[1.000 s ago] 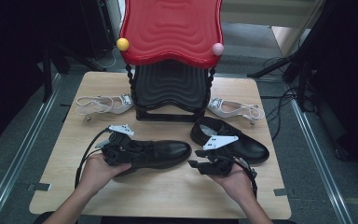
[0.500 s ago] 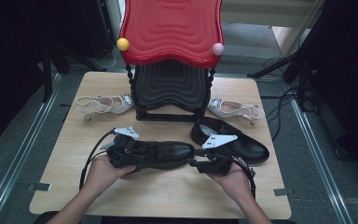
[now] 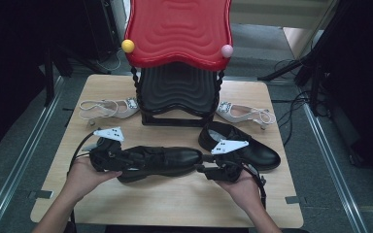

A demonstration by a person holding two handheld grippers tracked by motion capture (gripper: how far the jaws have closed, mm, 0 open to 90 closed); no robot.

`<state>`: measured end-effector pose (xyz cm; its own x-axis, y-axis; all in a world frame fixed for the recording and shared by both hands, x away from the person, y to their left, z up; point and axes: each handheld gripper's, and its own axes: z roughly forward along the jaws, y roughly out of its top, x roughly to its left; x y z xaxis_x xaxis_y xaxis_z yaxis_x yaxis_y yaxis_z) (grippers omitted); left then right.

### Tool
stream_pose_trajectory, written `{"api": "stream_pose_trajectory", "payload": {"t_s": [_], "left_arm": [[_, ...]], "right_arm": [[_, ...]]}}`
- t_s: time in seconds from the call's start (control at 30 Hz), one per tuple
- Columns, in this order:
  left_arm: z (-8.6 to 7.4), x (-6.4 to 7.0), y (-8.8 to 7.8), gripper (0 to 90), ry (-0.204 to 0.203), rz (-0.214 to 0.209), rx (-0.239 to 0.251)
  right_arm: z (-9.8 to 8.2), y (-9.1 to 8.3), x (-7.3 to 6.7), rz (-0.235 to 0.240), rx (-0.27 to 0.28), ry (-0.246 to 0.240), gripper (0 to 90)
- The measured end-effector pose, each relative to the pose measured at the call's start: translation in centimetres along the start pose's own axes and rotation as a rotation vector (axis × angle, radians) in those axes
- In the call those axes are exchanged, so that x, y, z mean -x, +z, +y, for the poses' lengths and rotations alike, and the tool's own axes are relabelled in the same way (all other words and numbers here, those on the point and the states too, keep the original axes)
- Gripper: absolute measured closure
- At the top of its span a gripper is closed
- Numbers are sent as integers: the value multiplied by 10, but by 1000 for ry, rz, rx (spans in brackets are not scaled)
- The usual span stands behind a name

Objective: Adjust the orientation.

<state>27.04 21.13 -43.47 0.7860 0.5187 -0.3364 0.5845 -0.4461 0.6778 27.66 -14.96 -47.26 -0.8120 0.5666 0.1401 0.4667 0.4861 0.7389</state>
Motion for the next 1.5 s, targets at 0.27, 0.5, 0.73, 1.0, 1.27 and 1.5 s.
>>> {"api": "stream_pose_trajectory", "payload": {"t_s": [0.27,0.5,0.73,1.0,1.27,1.5], "left_arm": [[8,-29,-19,867,-2,49,19],[10,-67,-15,900,-23,80,18],[-1,-86,3,900,-38,76,-3],[-12,-89,19,900,-48,68,-56],[-16,-90,16,900,-67,41,-50],[-24,-85,10,900,-73,42,-54]], "right_arm": [[2,1,-10,10,18,16,626],[3,11,-21,12,25,47,756],[-1,28,-30,14,11,53,900],[0,49,-38,48,-41,66,900],[5,64,-27,34,-68,94,900],[12,70,-17,36,-67,106,900]]}}
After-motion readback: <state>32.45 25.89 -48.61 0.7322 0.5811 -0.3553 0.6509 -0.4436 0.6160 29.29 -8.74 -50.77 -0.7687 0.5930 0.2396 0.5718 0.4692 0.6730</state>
